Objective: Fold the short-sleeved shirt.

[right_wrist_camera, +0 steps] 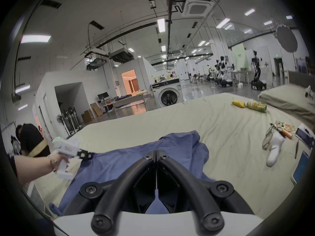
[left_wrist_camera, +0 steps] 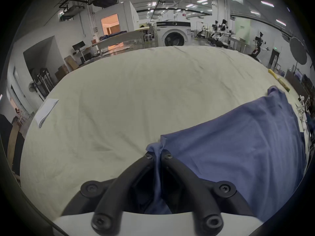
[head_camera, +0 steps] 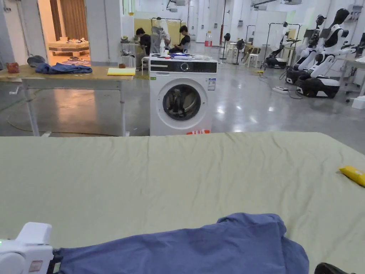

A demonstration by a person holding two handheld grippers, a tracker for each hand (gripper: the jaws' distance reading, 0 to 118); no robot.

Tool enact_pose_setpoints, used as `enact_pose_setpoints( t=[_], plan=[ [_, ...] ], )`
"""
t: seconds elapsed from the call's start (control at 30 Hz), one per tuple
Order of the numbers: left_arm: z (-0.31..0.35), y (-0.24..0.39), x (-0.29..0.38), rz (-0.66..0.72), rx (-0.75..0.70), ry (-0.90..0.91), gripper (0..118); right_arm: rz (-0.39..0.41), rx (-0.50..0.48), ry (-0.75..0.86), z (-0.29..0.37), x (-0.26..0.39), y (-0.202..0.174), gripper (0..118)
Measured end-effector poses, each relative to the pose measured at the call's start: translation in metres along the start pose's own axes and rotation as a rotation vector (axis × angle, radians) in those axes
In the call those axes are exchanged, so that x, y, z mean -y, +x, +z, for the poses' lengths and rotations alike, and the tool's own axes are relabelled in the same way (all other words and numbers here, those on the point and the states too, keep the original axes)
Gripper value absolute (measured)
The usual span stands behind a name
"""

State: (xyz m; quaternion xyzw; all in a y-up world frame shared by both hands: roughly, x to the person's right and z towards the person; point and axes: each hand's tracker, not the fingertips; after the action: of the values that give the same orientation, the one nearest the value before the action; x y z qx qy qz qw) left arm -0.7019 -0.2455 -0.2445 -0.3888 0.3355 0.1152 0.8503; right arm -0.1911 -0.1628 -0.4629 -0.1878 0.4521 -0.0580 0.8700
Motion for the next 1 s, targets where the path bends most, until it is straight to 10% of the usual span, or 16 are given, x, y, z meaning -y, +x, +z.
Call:
enact_pose_setpoints(
  t=[0.2, 0.23, 0.3, 0.33, 0.67, 0.93, 1.0],
  plan=[
    [0.042, -0.027, -0.004, 0.036, -0.122, 0.087, 0, -0.136, 0.039, -0.327, -0.131, -0.045, 0.085, 4],
    [0.044, -0.028, -0.002, 0.016, -0.165, 0.076, 0, -0.130, 0.046, -0.382, -0.151, -0.048, 0.093, 22],
    [0.046, -0.028, 0.001, -0.014, -0.203, 0.076, 0, -0.092, 0.130, -0.460, -0.185, -0.048, 0.100, 105],
    [0.047, -0.029, 0.003, -0.010, -0.194, 0.073, 0, -0.058, 0.156, -0.510, -0.198, -0.047, 0.101, 118],
    [0.031, -0.029, 0.012, 0.021, -0.199, 0.004, 0, 0.248, 0.299, -0.699, -0.306, -0.022, 0.093, 100],
    [0.024, -0.031, 0.013, 0.050, -0.183, -0.025, 0, 0.177, 0.255, -0.720, -0.321, -0.013, 0.100, 96],
    [0.023, -0.030, 0.012, 0.053, -0.183, -0.029, 0, 0.175, 0.253, -0.744, -0.317, -0.018, 0.097, 80]
  ],
)
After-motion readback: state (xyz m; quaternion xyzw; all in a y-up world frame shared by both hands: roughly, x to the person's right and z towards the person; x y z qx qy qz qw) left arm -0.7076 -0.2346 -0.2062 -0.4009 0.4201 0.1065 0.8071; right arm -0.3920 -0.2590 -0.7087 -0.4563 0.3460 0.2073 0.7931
